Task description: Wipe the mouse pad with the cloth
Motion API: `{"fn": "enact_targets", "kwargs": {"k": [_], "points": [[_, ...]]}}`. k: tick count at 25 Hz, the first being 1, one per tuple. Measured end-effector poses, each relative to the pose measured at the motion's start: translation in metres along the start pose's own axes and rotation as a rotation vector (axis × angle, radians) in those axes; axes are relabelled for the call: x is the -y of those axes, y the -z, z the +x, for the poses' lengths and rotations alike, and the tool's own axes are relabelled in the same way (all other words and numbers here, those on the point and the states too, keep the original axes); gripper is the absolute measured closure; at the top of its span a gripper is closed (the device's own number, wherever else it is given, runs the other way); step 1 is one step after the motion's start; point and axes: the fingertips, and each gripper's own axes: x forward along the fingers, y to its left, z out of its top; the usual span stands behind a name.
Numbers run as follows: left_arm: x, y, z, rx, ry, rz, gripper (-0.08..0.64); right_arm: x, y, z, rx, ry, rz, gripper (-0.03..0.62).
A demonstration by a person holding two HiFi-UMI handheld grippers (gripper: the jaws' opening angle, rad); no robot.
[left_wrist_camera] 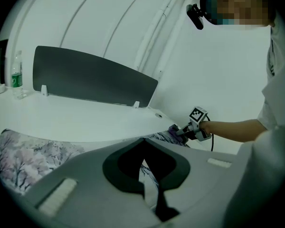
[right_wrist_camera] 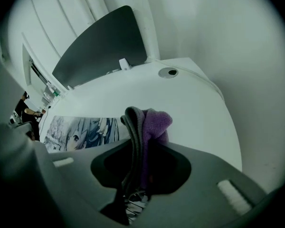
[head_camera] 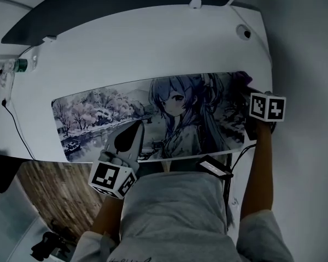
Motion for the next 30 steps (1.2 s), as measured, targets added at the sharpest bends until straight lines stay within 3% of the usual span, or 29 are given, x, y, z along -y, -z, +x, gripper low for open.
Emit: {"fn": "enact_targets", "kwargs": {"k": [17, 30], "points": [[-0.063, 0.008, -0.036, -0.017, 0.040, -0.017, 0.547, -0.026, 0.000, 0.010, -0.020, 0.106, 0.036, 0.500], [-0.120, 0.012, -0.077, 0.016, 0.004, -0.046, 0.546, -0.093, 0.002, 0.031, -0.016, 0.119, 0.029, 0.500]]}}
